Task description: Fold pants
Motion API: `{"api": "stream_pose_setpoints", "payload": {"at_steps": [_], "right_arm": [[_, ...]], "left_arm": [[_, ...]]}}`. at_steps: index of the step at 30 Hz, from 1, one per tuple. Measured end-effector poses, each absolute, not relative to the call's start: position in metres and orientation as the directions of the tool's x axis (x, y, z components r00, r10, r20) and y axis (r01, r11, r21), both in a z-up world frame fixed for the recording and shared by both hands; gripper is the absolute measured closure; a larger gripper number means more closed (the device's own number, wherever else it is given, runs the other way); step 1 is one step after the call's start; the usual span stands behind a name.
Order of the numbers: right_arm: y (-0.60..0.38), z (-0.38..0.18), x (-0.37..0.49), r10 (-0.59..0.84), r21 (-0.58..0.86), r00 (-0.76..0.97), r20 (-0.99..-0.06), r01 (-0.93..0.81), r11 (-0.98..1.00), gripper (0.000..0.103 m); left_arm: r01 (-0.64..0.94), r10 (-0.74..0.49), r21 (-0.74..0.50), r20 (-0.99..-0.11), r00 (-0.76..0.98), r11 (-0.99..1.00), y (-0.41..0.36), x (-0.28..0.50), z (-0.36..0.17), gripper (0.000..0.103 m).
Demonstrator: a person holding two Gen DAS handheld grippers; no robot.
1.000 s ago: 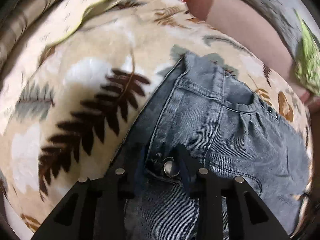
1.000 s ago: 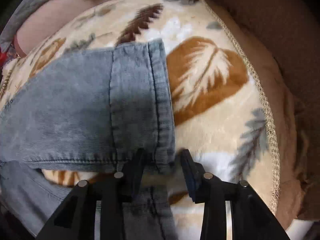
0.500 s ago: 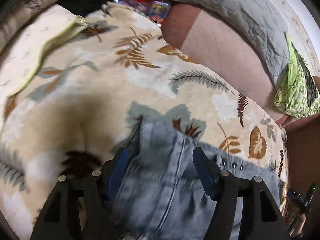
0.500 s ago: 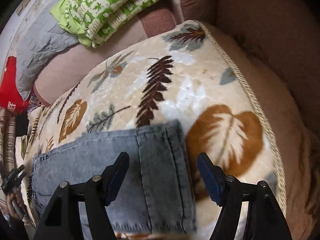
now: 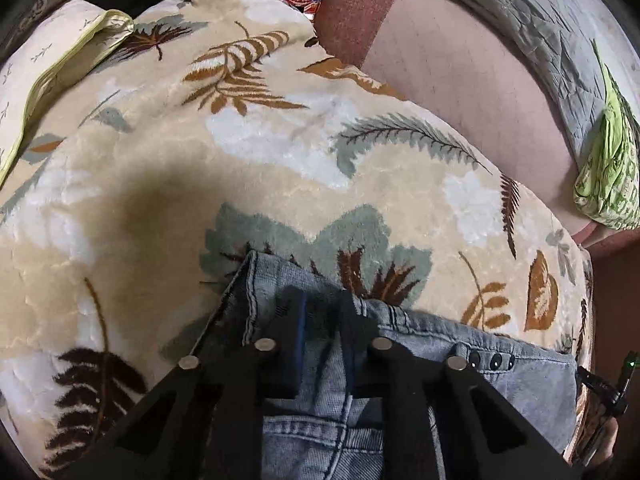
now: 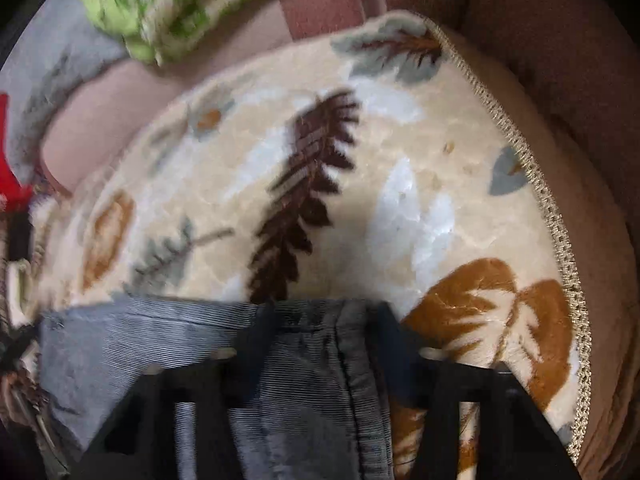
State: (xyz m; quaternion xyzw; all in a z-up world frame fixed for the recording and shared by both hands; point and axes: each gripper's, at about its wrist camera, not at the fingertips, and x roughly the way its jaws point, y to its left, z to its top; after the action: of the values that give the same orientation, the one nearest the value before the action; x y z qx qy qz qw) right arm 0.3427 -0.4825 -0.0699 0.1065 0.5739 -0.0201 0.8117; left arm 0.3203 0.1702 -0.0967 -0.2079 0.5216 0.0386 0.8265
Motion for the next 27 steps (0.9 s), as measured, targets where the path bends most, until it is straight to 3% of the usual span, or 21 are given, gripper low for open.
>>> {"api": "stream_pose_setpoints", "payload": {"at_steps": [1, 3, 15, 18, 21, 22, 23, 24, 27], "right_arm": [[-0.481, -0.07, 0.344, 0.071, 0.13, 0.341, -0.937, 0.154, 0.98, 0.07], [-0.479, -0.067, 0.344, 0.062, 0.116, 0.34, -0.938, 0.141, 0.983, 0.08], [-0.468, -0.013, 0.328, 0.039, 0.114, 0.461, -0.887, 0.138, 0.984, 0.083], [-0.468, -0.01, 0.325, 0.06, 0.137, 0.466, -0.883, 0.135, 0.981, 0.08], [-0.471, -0.027, 0.327, 0.079, 0.162, 0.424, -0.902, 0.163, 0.973, 0.078], [-0.473, -0.032, 0.327, 0.092, 0.177, 0.421, -0.903, 0.166, 0.97, 0.074], [-0.476, -0.037, 0.328, 0.105, 0.19, 0.413, -0.905, 0.171, 0.967, 0.061], [-0.479, -0.041, 0.329, 0.099, 0.188, 0.404, -0.909, 0.187, 0.964, 0.042], [-0.483, -0.045, 0.33, 0.102, 0.192, 0.407, -0.908, 0.187, 0.963, 0.038]], "left_arm": [[-0.284, -0.142, -0.289, -0.886, 0.442, 0.914, 0.17, 0.322, -0.098, 0.1], [-0.283, -0.156, -0.301, -0.884, 0.44, 0.911, 0.173, 0.324, -0.098, 0.103], [-0.253, -0.198, -0.387, -0.813, 0.548, 0.887, 0.191, 0.302, -0.045, 0.103], [-0.276, -0.201, -0.388, -0.828, 0.524, 0.879, 0.194, 0.302, -0.051, 0.103], [-0.309, -0.233, -0.406, -0.852, 0.469, 0.86, 0.197, 0.307, -0.073, 0.086], [-0.317, -0.222, -0.39, -0.862, 0.456, 0.864, 0.196, 0.309, -0.08, 0.072], [-0.32, -0.217, -0.382, -0.867, 0.448, 0.867, 0.196, 0.311, -0.085, 0.057], [-0.328, -0.211, -0.379, -0.869, 0.448, 0.865, 0.197, 0.312, -0.088, 0.053], [-0.334, -0.188, -0.369, -0.864, 0.467, 0.868, 0.198, 0.316, -0.092, 0.051]]}}
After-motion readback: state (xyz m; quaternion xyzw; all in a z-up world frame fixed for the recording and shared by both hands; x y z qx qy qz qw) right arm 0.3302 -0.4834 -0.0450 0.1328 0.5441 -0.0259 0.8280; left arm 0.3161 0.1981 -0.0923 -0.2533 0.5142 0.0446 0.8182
